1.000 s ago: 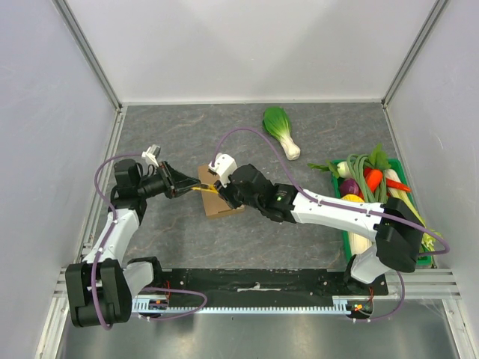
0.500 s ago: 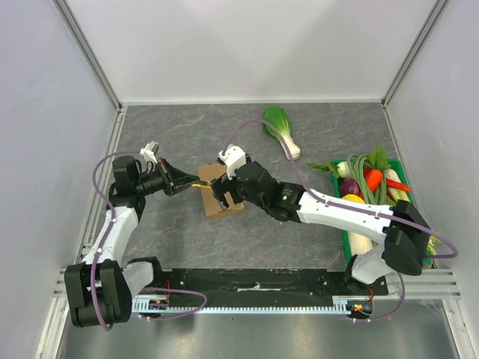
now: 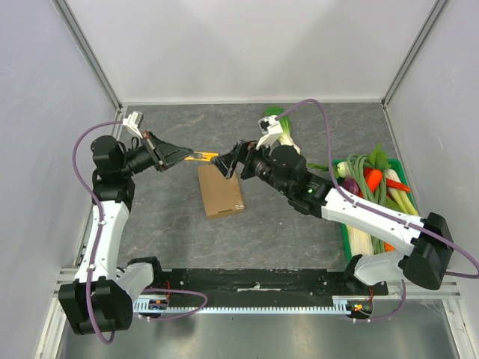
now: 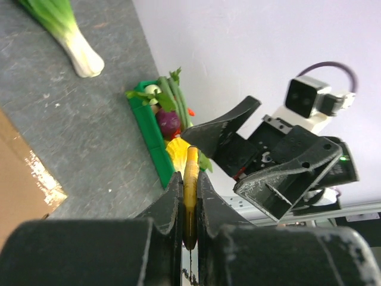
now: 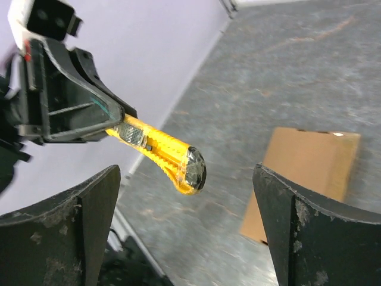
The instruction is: Unpack the express box
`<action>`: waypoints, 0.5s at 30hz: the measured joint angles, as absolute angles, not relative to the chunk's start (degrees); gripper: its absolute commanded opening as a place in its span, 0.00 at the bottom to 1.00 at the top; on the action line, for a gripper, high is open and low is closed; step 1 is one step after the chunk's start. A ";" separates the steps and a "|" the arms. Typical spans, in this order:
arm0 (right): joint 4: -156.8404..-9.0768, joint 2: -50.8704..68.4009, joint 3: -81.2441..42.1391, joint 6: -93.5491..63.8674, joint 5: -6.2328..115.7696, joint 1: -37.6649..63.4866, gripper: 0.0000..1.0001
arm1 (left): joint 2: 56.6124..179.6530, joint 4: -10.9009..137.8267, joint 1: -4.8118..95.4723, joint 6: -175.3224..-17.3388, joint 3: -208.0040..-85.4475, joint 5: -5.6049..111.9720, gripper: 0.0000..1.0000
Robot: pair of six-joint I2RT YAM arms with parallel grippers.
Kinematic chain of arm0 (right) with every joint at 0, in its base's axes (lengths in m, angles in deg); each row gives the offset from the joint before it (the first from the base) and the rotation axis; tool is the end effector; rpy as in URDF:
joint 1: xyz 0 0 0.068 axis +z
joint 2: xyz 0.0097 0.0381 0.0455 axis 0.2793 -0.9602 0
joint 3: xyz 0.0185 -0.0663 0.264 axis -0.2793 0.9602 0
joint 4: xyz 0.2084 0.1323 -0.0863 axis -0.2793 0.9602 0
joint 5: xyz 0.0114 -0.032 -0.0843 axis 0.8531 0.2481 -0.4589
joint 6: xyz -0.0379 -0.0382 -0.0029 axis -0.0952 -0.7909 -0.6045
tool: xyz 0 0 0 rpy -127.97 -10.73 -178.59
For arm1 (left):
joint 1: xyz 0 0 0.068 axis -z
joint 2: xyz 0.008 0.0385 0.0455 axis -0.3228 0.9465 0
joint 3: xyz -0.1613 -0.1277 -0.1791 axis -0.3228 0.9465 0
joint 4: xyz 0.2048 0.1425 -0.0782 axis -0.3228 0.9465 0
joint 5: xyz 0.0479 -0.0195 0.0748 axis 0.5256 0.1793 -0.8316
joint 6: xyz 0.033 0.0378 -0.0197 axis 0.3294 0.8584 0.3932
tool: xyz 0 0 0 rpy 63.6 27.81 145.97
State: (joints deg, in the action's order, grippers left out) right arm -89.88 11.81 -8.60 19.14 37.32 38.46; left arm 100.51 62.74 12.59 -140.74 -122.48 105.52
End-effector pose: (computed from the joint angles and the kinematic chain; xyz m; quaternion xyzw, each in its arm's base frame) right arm 0.1933 0.2622 0.3602 -0.0340 0.7477 0.4454 0.4913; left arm 0.2238 -0.0068 0.3428 -0.0481 0.7265 -0.5834 0.3599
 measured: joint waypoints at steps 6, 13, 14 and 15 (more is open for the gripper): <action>-103.17 12.33 -5.41 28.06 45.52 35.79 0.95 | 100.42 57.75 12.59 -148.54 -125.38 106.26 0.02; -113.79 9.71 -5.46 33.74 55.01 35.68 0.72 | 99.48 54.98 12.59 -154.86 -125.63 108.21 0.02; -115.26 9.16 -5.46 34.79 55.82 35.57 0.70 | 99.19 54.67 12.59 -155.36 -125.63 108.30 0.02; -116.15 8.79 -5.46 35.49 56.36 35.44 0.67 | 98.95 54.47 12.59 -155.71 -125.63 108.32 0.02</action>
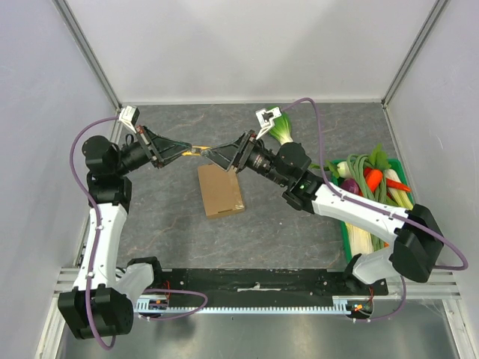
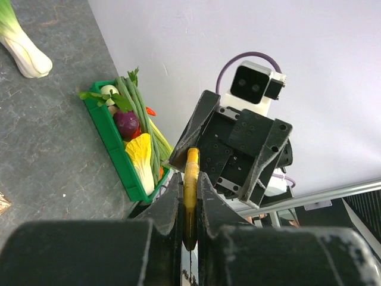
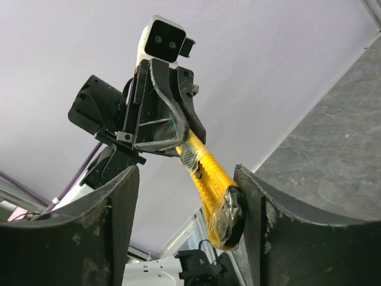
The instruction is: Unpack the express box
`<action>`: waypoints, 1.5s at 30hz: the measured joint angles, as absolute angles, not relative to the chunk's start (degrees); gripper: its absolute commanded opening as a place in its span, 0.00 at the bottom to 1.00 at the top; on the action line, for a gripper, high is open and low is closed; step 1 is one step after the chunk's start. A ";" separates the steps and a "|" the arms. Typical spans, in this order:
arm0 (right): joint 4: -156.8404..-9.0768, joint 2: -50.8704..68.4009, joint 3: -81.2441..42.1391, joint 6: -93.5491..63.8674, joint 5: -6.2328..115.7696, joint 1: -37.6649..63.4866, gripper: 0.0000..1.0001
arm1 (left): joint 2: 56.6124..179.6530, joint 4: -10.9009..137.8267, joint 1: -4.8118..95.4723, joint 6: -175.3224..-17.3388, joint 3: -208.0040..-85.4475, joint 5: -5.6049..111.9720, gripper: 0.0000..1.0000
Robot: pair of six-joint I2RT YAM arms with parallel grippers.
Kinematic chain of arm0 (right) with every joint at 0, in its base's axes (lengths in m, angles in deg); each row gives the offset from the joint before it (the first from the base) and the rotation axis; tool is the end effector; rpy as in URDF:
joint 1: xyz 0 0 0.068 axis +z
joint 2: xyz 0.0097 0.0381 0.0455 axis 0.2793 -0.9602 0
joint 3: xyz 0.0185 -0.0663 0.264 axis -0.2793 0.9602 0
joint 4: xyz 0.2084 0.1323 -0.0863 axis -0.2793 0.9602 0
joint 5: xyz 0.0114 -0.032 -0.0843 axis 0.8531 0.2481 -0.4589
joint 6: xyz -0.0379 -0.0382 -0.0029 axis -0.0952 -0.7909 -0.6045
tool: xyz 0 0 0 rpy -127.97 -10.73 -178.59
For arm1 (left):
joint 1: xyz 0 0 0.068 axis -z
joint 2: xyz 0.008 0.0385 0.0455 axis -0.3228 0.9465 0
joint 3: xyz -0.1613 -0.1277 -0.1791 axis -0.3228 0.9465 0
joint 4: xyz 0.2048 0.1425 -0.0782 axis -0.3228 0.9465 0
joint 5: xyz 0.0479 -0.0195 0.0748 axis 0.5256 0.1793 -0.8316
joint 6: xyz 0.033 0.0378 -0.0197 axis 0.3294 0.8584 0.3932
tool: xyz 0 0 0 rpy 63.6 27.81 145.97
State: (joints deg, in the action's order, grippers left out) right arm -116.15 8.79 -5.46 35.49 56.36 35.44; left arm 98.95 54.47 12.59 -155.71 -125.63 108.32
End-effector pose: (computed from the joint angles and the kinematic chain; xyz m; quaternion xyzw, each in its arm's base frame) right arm 0.2041 0.2671 0.3737 -0.0332 0.6222 0.6638 0.4136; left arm 0.2143 -0.0086 0.3800 -0.0503 0.6887 -0.6354 0.3456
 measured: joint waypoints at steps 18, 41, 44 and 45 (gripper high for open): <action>-122.60 5.49 -5.17 44.47 60.58 35.31 0.00 | 96.66 53.95 12.98 -157.33 -125.58 110.29 0.44; -120.50 8.35 -1.81 47.40 63.71 30.81 0.00 | 96.59 70.01 12.96 -144.63 -128.73 110.09 0.02; -119.52 8.26 -2.48 47.38 64.56 30.57 0.00 | 96.55 69.97 12.96 -144.63 -128.73 110.15 0.10; -119.37 8.24 -2.66 47.38 64.80 30.53 0.00 | 96.55 69.97 12.96 -144.63 -128.73 110.22 0.21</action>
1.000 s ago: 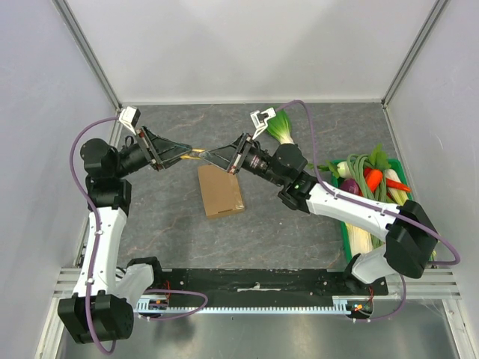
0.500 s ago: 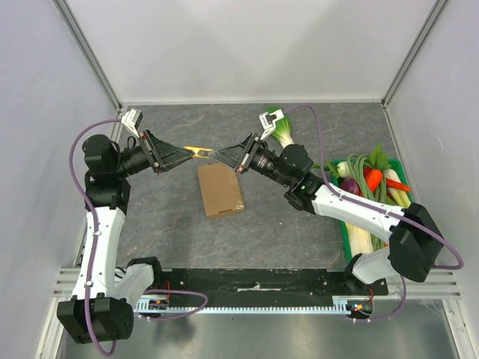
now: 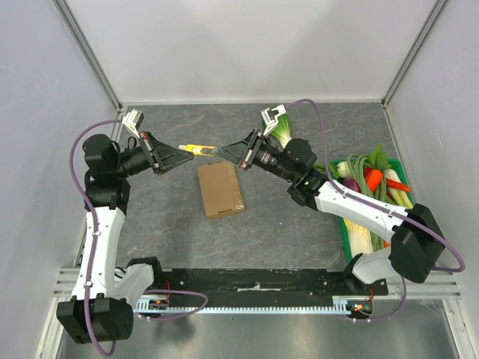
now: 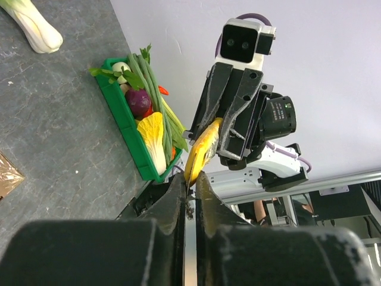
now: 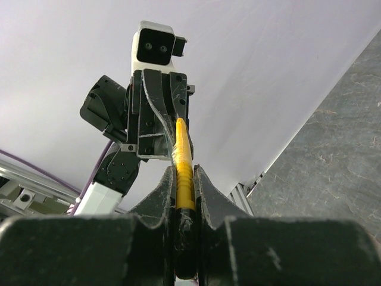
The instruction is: Unpack the express box
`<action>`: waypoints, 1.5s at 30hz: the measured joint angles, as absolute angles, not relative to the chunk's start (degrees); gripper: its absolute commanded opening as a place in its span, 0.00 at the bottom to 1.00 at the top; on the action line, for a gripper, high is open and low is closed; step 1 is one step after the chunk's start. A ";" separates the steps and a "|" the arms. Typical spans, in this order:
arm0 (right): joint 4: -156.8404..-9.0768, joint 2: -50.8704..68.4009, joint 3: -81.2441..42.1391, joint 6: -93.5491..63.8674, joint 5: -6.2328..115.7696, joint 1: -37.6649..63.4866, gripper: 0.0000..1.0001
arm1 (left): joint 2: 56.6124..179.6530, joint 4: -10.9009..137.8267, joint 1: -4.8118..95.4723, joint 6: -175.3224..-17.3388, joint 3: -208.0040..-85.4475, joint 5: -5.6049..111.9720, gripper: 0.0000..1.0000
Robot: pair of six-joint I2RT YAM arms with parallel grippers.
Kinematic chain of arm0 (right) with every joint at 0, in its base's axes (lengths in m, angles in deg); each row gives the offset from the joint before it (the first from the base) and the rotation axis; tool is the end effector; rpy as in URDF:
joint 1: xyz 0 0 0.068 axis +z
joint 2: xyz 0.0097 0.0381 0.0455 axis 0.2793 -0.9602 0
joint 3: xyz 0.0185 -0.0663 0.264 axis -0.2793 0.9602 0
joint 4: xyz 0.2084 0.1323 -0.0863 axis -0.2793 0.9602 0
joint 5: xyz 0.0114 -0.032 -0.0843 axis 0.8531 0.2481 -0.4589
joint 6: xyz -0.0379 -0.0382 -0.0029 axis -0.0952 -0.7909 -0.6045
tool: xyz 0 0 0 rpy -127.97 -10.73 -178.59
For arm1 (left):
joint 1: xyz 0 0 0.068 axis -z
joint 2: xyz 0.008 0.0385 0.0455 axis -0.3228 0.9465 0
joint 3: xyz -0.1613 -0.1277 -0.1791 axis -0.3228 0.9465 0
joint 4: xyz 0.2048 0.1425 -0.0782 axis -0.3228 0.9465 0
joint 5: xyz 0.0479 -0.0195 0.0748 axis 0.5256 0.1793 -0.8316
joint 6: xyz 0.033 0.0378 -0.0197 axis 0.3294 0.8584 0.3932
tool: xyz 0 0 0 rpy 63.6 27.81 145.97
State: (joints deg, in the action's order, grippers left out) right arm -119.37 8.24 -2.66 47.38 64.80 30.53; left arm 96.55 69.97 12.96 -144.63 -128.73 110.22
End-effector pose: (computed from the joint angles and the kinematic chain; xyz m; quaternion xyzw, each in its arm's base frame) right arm 0.2221 0.2518 0.3589 0.0011 0.6271 0.7057 0.3298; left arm 0.1998 -0.0120 0.3818 -0.0256 0.7171 -0.6122 0.3321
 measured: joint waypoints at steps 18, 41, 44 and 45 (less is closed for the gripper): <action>-118.93 7.11 -4.10 48.82 67.97 30.44 0.08 | 96.51 64.81 12.81 -145.22 -128.58 110.02 0.02; -121.07 2.52 -6.77 48.30 72.54 30.55 0.46 | 96.57 64.09 12.83 -145.31 -128.55 110.39 0.02; -122.21 2.52 -6.77 48.80 72.23 30.55 0.48 | 96.57 64.09 12.83 -145.31 -128.53 110.77 0.02; -122.67 2.52 -6.77 48.89 72.10 30.55 0.48 | 96.57 64.07 12.83 -145.31 -128.49 110.90 0.02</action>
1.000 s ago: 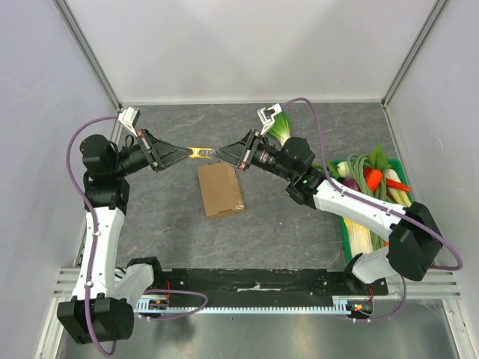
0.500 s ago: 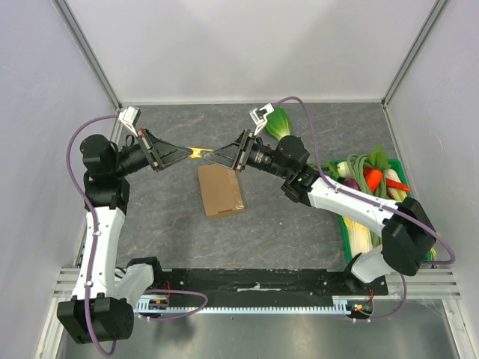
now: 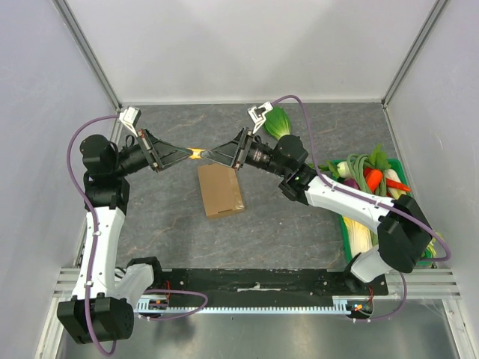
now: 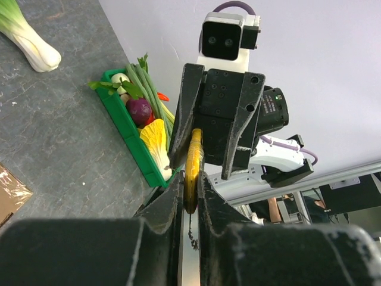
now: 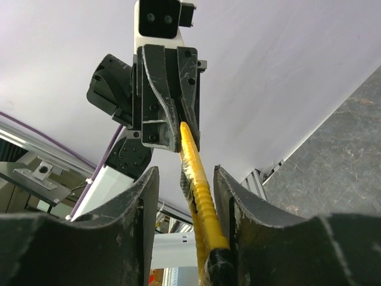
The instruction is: Unpack the express box
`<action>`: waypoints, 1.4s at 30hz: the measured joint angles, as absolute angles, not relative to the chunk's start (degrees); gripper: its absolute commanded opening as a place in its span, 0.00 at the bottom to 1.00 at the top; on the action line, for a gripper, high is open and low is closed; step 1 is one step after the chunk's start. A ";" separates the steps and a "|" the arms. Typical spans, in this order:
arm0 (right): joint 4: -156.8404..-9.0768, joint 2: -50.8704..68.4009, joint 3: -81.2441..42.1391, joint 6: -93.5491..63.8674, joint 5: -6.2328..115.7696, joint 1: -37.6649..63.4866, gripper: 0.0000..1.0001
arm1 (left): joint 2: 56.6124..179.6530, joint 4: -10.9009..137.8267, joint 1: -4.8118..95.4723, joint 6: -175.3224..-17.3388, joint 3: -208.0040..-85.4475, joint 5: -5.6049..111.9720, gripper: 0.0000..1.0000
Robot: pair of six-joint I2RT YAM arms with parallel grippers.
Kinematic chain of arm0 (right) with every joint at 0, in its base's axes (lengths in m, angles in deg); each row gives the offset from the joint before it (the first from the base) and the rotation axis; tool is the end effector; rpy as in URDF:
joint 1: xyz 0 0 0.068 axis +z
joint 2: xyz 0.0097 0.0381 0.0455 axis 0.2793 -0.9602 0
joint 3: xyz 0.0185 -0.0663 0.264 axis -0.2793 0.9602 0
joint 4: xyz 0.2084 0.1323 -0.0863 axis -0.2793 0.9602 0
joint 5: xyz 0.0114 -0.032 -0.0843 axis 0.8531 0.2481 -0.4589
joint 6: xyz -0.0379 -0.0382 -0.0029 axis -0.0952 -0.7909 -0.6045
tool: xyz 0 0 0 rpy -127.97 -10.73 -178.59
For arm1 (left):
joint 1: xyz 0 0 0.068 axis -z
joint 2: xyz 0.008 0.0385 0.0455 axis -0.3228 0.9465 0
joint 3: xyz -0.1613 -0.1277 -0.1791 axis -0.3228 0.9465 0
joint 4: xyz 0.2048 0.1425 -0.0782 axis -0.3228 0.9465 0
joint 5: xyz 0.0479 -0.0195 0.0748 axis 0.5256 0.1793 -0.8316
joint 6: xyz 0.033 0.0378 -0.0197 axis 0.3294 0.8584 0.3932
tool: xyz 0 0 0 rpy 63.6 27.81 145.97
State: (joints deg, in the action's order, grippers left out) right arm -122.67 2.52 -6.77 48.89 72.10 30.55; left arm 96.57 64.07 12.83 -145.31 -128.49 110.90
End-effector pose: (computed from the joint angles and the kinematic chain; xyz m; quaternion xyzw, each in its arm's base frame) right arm 0.2345 0.2713 0.3572 -0.0445 0.6192 0.7287 0.2891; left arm 0.2000 -0.0117 0.3895 0.0054 0.7032 -0.6129 0.3604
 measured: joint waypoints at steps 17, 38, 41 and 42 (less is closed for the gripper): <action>-120.53 2.65 -6.68 49.37 69.43 30.33 0.00 | 96.66 63.28 12.81 -145.02 -127.72 111.29 0.63; -113.38 9.38 -5.43 49.28 68.27 25.13 0.00 | 99.72 59.57 12.81 -142.84 -123.81 110.46 0.71; -112.57 9.38 -5.06 49.28 68.54 25.08 0.00 | 99.41 55.59 12.81 -144.65 -123.55 110.50 0.71; -112.55 9.38 -5.02 49.28 68.73 25.08 0.00 | 99.28 54.32 12.81 -145.41 -123.37 110.50 0.69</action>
State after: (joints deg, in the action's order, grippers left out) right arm -112.55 9.38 -5.02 49.28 68.73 25.08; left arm 99.28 54.32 12.81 -145.41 -123.37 110.50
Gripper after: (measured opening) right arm 0.122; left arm 0.706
